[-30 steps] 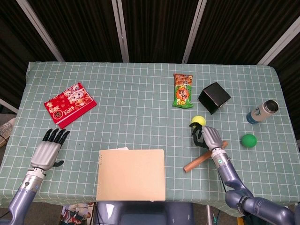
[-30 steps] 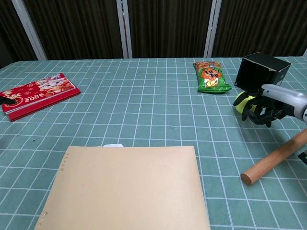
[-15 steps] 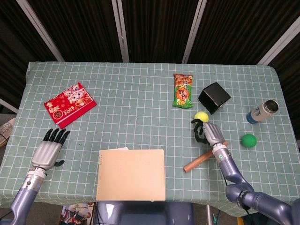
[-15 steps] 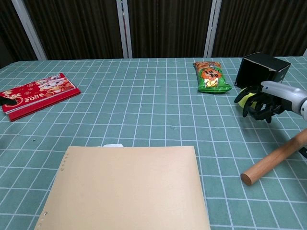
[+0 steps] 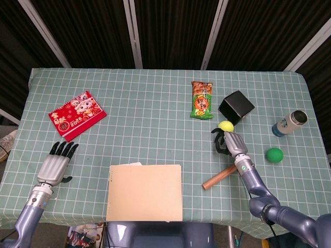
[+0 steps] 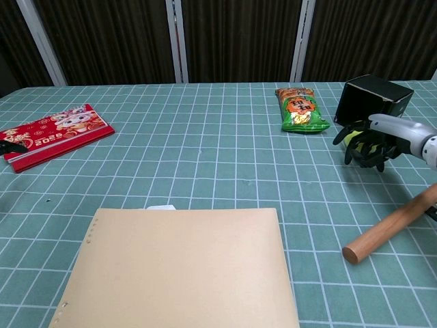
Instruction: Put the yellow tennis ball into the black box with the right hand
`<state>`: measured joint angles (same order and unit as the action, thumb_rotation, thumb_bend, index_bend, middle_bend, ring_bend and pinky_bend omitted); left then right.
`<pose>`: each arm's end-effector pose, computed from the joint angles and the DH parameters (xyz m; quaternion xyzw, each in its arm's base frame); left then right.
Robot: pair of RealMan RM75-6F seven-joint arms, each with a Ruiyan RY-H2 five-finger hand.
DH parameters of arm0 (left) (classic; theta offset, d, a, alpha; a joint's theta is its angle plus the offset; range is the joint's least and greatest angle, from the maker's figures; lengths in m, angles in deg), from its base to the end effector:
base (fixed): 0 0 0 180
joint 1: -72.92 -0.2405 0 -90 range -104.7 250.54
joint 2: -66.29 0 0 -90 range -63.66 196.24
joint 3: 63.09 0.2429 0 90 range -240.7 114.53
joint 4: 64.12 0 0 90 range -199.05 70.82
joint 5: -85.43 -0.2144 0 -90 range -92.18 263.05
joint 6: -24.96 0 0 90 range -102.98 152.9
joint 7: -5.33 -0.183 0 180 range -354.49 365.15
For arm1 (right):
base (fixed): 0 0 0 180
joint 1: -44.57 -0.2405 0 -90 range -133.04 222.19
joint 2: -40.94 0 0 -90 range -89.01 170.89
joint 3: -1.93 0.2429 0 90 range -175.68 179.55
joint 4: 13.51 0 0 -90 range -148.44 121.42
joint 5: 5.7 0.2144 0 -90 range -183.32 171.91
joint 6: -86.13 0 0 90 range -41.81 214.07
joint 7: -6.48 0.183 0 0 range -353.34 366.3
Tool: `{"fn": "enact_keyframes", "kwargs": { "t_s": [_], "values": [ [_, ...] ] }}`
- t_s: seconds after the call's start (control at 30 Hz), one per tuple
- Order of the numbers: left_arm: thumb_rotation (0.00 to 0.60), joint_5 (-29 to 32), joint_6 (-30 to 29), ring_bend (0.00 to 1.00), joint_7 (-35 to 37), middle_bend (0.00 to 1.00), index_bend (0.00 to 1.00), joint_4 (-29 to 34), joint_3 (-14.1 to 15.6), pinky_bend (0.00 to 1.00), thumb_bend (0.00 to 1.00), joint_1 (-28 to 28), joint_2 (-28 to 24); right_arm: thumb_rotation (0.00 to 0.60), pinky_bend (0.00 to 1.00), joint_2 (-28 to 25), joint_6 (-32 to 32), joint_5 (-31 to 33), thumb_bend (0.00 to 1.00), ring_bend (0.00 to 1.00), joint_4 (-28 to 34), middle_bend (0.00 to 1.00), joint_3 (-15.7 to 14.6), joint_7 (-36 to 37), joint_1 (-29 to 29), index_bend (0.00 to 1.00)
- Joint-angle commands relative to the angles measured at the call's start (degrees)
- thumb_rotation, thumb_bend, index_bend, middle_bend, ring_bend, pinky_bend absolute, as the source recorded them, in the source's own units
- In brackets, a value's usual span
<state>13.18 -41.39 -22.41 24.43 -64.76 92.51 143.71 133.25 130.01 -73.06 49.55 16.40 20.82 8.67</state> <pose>-0.2785 0.2774 0.0312 -0.7251 -0.3500 -0.2321 0.5458 -0.2423 -0.4037 -0.0254 0.5974 -0.5718 0.3862 0.4087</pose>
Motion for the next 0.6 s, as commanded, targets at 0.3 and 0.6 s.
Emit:
{"fn": "enact_keyframes", "kwargs": {
  "t_s": [0.3, 0.6],
  "values": [
    [0.600, 1.51, 0.57, 0.00, -0.26, 0.05, 0.00, -0.77, -0.33, 0.00, 0.08, 0.39, 0.39, 0.600, 0.58, 1.35, -2.66, -0.97, 0.65, 0.47, -5.50, 0.47, -0.07, 1.44, -2.50, 0.26],
    [0.600, 3.15, 1.23, 0.00, -1.14, 0.05, 0.00, -1.29, -0.55, 0.00, 0.08, 0.92, 1.08, 0.600, 0.55, 2.08, -4.37, -2.53, 0.65, 0.46, -11.04, 0.47, -0.90, 2.60, -4.07, 0.26]
  ]
}}
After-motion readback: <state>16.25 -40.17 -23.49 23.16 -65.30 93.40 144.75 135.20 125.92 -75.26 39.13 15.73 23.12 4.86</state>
